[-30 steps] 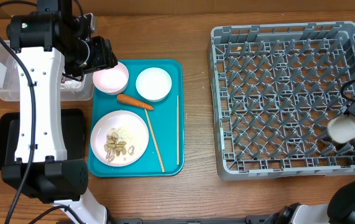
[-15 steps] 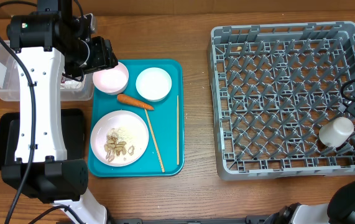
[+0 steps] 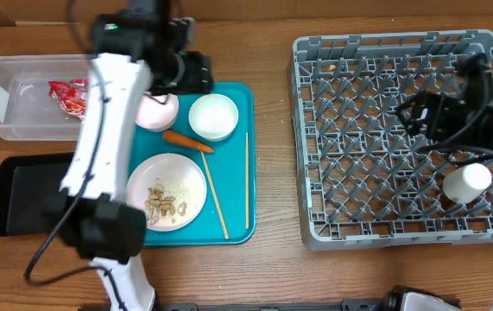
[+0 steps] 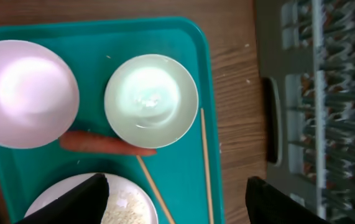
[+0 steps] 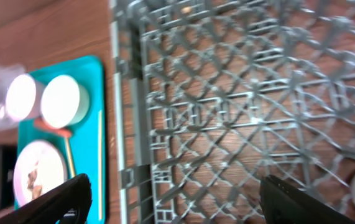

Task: Sort waste into correct bins and load items into the dishwasher
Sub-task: 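Grasp the white bowl with the left gripper and lift it over the rack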

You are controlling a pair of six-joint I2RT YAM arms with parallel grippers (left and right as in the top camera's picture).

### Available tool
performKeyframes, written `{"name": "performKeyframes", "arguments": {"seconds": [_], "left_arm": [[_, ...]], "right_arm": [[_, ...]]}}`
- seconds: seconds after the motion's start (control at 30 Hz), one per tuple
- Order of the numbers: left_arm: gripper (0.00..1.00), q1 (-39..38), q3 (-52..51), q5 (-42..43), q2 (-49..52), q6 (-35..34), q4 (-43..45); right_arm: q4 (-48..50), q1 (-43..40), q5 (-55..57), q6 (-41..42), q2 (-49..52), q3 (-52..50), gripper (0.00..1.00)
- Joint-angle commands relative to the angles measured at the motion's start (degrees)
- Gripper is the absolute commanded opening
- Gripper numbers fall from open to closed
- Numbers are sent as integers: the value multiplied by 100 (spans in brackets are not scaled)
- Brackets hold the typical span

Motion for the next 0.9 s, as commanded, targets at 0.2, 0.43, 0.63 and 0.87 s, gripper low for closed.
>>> {"name": "performKeyframes", "arguments": {"seconds": [0.2,0.43,0.63,0.87], "left_arm": [[68,-1027,-83,-944,1663,-26,675],[36,-1147,-83,-944,2133,-66,892],[33,-1158,-92,-1128,2140,-63,927],[27,-1169,-111,-1182,2140,-173,903]], "right_arm": [[-42,411,31,-122,162,37,89],[-122,411,234,-122,164,37,89],[-205,411,234,-122,164,37,89],[-232,411,234,-122,164,37,89]]}}
